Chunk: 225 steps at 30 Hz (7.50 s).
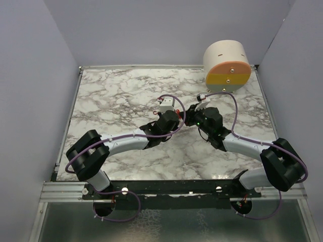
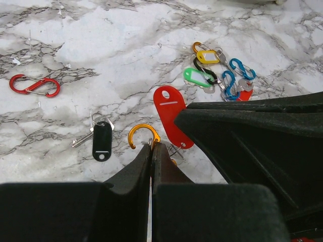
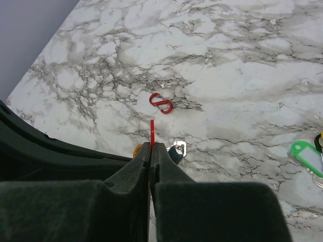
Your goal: Put the keys on the keyring
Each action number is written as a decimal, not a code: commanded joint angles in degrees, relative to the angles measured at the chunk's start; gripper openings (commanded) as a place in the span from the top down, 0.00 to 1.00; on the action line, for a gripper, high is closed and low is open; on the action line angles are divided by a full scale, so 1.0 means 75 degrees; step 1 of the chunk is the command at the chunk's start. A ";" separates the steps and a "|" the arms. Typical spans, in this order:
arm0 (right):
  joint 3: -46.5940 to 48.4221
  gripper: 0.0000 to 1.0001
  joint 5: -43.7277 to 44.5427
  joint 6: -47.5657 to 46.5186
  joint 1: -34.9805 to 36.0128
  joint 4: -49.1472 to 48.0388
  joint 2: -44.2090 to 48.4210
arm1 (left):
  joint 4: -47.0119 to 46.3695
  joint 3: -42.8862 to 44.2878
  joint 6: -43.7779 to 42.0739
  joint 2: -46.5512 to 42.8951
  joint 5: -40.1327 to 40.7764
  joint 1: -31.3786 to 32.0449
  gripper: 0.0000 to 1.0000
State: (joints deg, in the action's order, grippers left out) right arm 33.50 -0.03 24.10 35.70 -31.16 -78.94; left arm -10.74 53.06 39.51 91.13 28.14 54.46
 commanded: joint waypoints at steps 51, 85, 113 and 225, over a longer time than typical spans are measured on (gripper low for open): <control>0.0016 0.99 -0.0348 -0.0213 0.0068 0.0215 0.0499 | -0.0396 -0.0090 0.0064 -0.0379 0.0537 -0.0186 1.00; -0.0047 0.99 0.0025 -0.0274 0.0068 0.0349 0.0777 | -0.0456 -0.0692 0.0334 -0.0837 0.0318 -0.0705 0.60; 0.0941 0.99 0.2230 -0.0724 -0.0654 0.1688 -0.0544 | 0.0464 -0.1258 0.0088 -0.2228 0.0955 -0.0908 0.01; 0.2445 0.99 0.1364 -0.1744 0.1102 0.2855 -0.1556 | -0.0301 -0.2084 -0.0276 -0.2251 -0.0471 -0.2209 0.04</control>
State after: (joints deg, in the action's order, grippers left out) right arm 53.04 11.84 12.23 43.55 -8.16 -93.43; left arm -11.18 36.12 38.22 72.79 25.10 38.20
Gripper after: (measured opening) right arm 0.009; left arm 0.966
